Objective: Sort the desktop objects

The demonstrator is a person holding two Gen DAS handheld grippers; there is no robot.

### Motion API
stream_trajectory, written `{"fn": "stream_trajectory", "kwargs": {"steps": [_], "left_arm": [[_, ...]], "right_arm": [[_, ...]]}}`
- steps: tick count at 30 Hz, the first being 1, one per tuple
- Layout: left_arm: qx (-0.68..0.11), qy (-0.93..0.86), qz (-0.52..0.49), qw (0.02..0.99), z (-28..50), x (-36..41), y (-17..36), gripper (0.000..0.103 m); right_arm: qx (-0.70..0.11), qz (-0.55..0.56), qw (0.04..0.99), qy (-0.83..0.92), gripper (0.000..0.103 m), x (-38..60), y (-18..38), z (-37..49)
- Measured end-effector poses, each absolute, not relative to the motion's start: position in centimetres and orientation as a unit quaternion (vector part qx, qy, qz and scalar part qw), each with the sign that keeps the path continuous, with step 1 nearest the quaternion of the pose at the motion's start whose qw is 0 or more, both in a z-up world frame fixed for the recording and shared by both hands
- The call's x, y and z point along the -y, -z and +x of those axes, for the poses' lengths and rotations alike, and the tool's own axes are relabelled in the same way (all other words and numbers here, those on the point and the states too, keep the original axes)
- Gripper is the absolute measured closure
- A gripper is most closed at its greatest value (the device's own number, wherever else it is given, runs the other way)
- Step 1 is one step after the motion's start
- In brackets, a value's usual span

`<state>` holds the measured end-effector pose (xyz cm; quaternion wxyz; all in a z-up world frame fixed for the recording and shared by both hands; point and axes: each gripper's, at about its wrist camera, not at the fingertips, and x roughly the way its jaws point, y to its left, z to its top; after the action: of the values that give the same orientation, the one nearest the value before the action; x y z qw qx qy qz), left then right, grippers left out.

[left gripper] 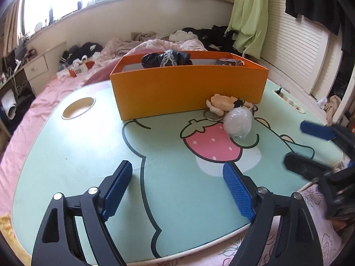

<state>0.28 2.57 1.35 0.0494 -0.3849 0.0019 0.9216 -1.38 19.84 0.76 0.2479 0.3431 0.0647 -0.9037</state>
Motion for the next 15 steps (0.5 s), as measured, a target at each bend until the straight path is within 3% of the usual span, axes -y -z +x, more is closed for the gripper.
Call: {"fn": "stream_trajectory", "kwargs": {"steps": [2,4,15], "left_arm": [[-0.004,-0.923,-0.382,0.053,0.09,-2.63,-1.26,0.012],[-0.007,-0.923,-0.38,0.059,0.04,-2.8,-1.2,0.009],[-0.009,-0.925,-0.374,0.073,-0.43,-2.66,-0.73,0.0]], "right_arm": [[-0.071,0.358,0.24,0.9,0.015,-19.35,0.32,-1.71],[-0.079,0.357,0.23,0.902,0.001,-18.98,0.64,-1.73],[-0.078,0.358,0.232,0.901,0.0,-19.1,0.65,-1.85]]}}
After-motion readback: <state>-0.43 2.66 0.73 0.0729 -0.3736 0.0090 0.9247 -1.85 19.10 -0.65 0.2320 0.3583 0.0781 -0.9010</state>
